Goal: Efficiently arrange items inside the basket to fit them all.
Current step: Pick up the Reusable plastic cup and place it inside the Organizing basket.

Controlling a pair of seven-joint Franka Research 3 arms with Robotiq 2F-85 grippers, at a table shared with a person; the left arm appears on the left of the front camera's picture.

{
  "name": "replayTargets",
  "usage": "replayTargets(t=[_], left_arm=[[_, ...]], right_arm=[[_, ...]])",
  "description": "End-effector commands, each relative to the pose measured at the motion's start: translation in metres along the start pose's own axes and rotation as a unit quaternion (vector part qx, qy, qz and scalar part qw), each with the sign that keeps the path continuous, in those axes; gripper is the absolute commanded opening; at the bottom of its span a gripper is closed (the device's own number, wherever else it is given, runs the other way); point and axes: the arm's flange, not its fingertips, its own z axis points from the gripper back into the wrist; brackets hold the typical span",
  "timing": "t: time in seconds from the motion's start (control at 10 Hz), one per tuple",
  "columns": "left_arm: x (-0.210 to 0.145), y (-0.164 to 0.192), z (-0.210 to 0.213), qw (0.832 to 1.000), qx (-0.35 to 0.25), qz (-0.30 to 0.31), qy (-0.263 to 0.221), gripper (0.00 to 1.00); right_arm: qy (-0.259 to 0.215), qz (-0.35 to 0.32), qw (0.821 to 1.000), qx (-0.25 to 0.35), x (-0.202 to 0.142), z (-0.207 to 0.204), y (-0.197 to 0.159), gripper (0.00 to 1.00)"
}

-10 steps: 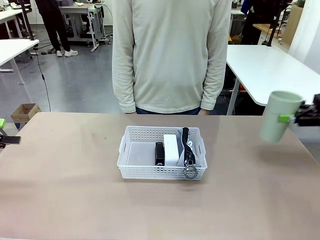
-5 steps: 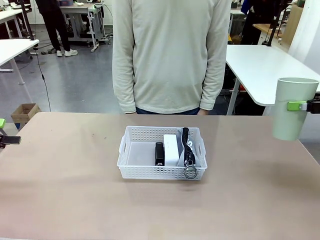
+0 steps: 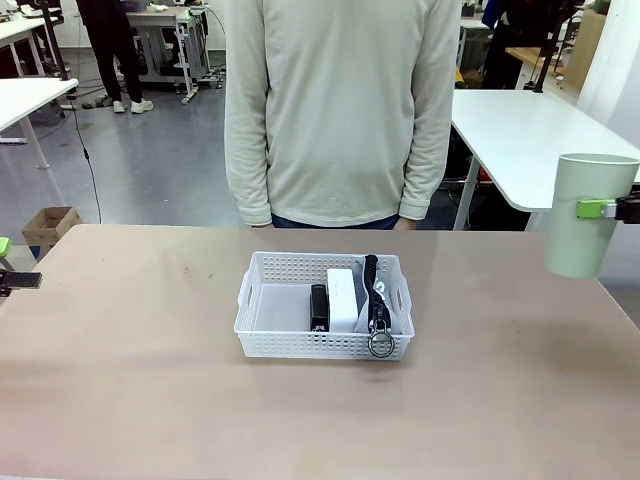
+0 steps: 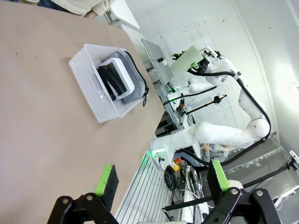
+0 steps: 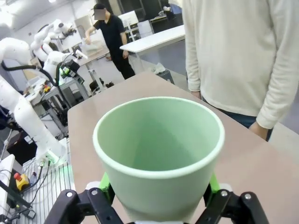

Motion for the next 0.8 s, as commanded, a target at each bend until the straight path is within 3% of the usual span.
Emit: replayTargets(t=[0.0, 0.1, 0.3, 0.6, 0.7], left_arm=[[-0.003, -0.002, 0.001, 1.000, 0.003, -0.004, 0.005, 1.00], [-0.003, -0.002, 0.001, 1.000, 0.003, -0.004, 0.005, 1.00], [-0.003, -0.002, 0.001, 1.000, 0.003, -0.004, 0.005, 1.00], [-0.003, -0.002, 0.001, 1.000, 0.003, -0.004, 0.005, 1.00], [-0.003, -0.002, 0.001, 1.000, 0.003, -0.004, 0.005, 1.00]], right_arm=[[0.049, 0.045, 0.998, 0.018, 0.043, -0.035, 0.043, 0.88], [0.069, 0.061, 0.994, 0.053, 0.066, -0.056, 0.074, 0.88], [0.100, 0.039, 0.994, 0.011, 0.102, -0.116, 0.124, 0.88], [0.147, -0.097, 0.984, 0.027, 0.132, -0.228, 0.179, 0.88], [0.172, -0.123, 0.977, -0.002, 0.134, -0.259, 0.190, 0.88]])
